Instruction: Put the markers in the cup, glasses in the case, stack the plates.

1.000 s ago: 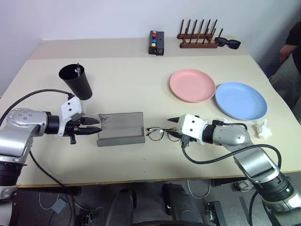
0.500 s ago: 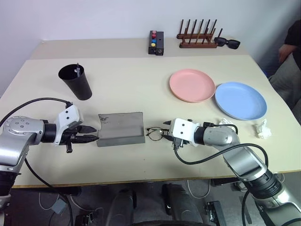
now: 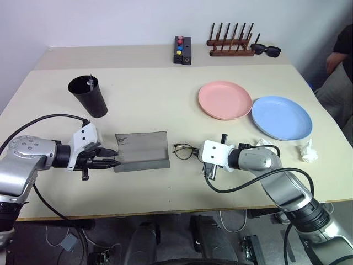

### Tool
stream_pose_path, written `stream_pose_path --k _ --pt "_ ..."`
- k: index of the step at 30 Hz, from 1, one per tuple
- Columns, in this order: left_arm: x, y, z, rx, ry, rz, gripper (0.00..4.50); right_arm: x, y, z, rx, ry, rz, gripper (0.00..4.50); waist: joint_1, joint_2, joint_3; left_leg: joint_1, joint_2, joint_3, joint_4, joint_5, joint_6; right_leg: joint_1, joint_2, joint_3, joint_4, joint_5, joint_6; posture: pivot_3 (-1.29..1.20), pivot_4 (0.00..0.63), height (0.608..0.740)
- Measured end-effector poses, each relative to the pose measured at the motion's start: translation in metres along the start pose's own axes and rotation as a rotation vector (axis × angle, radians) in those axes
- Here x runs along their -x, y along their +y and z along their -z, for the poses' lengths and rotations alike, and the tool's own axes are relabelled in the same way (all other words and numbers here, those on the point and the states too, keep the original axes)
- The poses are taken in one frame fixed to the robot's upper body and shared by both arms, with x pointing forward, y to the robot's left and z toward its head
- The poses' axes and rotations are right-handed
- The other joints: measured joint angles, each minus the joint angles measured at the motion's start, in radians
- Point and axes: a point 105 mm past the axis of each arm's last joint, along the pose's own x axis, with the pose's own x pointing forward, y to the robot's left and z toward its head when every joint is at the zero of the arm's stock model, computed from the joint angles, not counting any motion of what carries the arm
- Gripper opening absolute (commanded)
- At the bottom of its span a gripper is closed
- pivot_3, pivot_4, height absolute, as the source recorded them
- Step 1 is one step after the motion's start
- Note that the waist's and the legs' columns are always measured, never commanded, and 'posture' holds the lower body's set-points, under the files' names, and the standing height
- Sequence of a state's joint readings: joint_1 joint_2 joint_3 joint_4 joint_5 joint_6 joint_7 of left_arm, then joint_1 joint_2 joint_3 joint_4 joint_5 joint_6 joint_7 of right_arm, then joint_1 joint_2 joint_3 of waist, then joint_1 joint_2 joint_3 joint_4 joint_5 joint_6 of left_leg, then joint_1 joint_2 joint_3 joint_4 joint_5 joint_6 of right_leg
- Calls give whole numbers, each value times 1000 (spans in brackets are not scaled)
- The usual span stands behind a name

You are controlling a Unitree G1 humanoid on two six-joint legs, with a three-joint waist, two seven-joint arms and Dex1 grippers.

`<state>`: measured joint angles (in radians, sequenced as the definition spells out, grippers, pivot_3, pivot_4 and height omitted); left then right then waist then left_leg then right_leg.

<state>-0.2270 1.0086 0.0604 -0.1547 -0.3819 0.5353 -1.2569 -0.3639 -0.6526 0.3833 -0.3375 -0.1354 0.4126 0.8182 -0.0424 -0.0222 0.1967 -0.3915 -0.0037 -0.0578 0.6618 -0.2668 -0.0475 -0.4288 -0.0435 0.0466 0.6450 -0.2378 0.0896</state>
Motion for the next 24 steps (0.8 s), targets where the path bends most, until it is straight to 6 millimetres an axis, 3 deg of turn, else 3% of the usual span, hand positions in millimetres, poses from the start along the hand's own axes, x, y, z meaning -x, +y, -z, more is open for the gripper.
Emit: stream_pose_path --k 4,8,13,16,19,24 --pt "-2 -2 -4 -13 -9 -1 1531 2 -2 0 -11 12 -4 44 0 0 0 0 0 0 0 0 0 0 0 0 0 0 0 0 150 735" --pt "-14 -12 -25 -19 -109 35 1531 8 -7 -3 3 30 20 44 2 0 0 0 0 0 0 0 0 0 0 0 0 0 0 0 150 735" --pt "-19 -14 -37 -26 -154 37 1531 11 -10 1 -46 65 40 44 0 0 0 0 0 0 0 0 0 0 0 0 1 0 0 0 150 735" --pt "-21 -16 -39 -22 -171 50 1531 12 -15 1 -53 77 56 850 -1 0 0 0 0 0 0 0 0 0 0 0 1 0 0 0 150 735" --pt "-21 -17 -37 -28 -176 55 1531 11 -19 -3 -40 70 81 2215 -1 0 0 0 0 0 0 0 0 0 0 0 1 0 0 0 150 735" --pt "-22 -17 -27 -23 -164 60 1531 9 -18 -4 -47 67 77 2215 0 0 0 0 0 0 0 0 0 0 0 0 1 0 0 0 150 735"
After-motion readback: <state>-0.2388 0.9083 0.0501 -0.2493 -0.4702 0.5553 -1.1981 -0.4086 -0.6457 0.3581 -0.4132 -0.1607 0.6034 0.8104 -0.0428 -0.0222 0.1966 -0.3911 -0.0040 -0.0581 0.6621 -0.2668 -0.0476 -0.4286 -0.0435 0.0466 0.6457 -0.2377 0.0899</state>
